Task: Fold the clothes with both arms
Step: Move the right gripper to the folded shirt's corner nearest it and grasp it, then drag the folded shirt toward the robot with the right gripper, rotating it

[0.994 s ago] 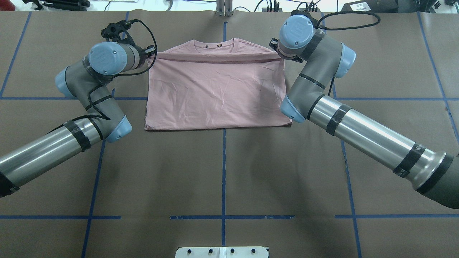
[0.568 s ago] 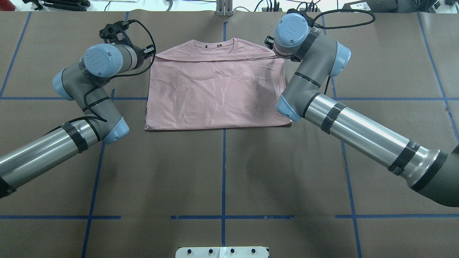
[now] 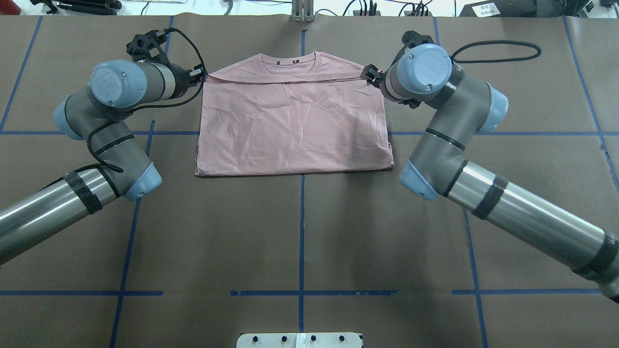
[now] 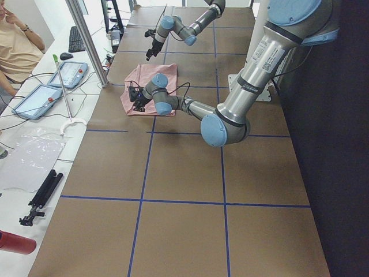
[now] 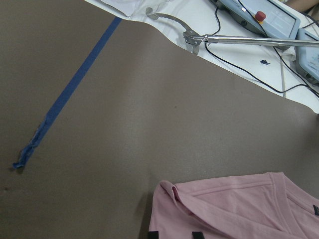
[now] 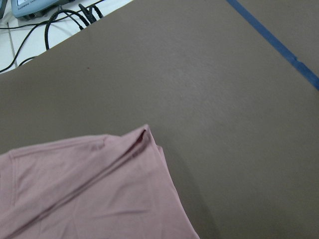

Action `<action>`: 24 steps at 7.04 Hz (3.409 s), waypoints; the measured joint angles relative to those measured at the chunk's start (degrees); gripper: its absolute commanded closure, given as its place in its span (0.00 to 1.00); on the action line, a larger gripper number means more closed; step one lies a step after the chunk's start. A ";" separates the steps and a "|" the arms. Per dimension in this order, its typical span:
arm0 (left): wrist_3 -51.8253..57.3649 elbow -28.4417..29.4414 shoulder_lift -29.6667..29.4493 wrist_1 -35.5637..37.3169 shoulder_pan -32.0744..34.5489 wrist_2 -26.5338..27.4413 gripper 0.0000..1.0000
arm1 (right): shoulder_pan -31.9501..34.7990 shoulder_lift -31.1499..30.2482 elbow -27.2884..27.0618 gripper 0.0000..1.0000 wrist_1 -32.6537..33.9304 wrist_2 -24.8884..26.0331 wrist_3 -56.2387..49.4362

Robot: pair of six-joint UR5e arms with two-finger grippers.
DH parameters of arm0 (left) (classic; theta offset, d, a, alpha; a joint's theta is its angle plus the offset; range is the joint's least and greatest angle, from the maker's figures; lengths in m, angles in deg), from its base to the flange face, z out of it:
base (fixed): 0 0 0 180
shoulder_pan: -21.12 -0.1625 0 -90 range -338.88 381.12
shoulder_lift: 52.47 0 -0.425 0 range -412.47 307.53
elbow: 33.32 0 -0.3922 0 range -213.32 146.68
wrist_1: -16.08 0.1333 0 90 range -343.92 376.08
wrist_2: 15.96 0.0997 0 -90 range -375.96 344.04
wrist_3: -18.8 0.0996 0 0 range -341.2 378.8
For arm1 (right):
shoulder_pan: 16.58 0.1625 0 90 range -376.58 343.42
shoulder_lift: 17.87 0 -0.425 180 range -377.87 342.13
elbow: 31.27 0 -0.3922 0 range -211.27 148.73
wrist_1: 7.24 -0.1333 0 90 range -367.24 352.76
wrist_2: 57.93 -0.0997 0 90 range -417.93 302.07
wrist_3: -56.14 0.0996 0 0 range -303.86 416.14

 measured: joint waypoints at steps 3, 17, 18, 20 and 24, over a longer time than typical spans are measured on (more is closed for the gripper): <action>-2.91 -1.63 0.77 -0.01 -0.09 -0.36 0.66 | -5.70 -12.27 -14.34 0.19 0.04 -1.32 5.06; -7.55 -9.12 4.55 0.31 2.75 0.19 0.65 | -8.04 -7.96 -8.48 1.00 -0.58 -2.98 13.32; -8.81 -9.80 4.57 0.45 2.74 0.04 0.65 | -7.91 -8.74 -10.96 1.00 -0.39 -3.46 13.33; -11.02 -10.44 4.75 0.82 2.77 -0.46 0.65 | -10.05 -15.34 -22.47 1.00 -0.02 -6.62 13.53; -15.82 -17.69 7.02 8.98 3.56 -10.44 0.63 | -33.89 -26.12 -41.52 1.00 0.04 -7.68 20.59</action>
